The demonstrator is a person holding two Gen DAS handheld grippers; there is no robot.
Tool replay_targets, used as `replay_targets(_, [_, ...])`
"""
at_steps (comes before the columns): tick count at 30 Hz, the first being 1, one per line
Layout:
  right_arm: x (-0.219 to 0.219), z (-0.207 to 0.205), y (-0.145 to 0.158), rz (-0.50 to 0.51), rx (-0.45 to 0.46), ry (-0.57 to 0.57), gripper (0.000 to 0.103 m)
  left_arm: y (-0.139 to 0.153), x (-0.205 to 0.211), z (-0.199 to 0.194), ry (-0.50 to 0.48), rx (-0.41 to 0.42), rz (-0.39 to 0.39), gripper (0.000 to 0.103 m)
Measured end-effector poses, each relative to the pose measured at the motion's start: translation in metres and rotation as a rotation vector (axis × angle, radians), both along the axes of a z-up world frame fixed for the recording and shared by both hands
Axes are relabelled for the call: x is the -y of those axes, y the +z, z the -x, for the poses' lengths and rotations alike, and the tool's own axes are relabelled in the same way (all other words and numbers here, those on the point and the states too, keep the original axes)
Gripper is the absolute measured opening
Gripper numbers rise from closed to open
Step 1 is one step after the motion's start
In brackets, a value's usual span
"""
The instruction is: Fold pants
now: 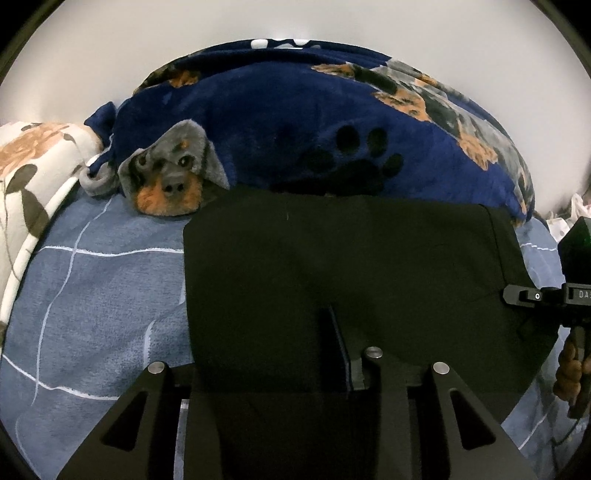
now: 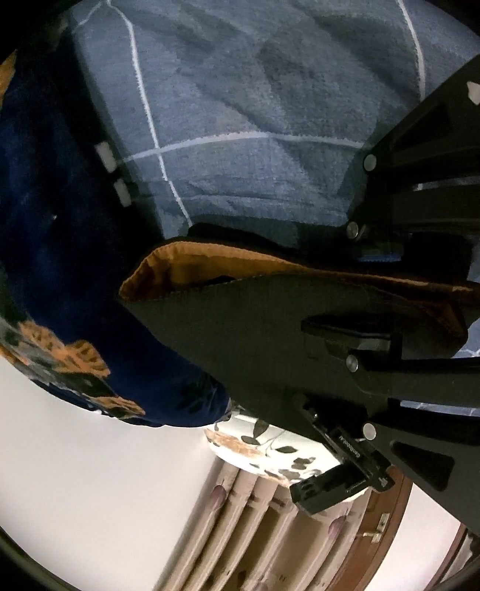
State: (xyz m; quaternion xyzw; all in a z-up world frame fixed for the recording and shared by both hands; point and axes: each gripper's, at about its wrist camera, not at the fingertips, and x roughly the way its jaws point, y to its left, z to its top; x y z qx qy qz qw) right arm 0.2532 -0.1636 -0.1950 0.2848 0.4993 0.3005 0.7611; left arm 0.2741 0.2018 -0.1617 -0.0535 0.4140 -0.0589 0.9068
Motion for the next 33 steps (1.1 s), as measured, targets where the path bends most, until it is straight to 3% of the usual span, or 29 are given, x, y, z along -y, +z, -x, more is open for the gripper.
replay_targets(5, [-0.003,0.004,0.004,0.050,0.054,-0.013,0.024,-0.002,-0.002,0.002,0.010,0.013,0.008,0.037])
replay_targets(12, [-0.010,0.013,0.010,0.140,0.143,-0.044,0.026,-0.004,-0.008,0.003,0.057,0.013,0.017,0.051])
replay_targets(33, [-0.023,0.028,0.018,0.326,0.267,-0.106,0.039,-0.006,-0.009,0.005,0.067,0.024,0.016,0.052])
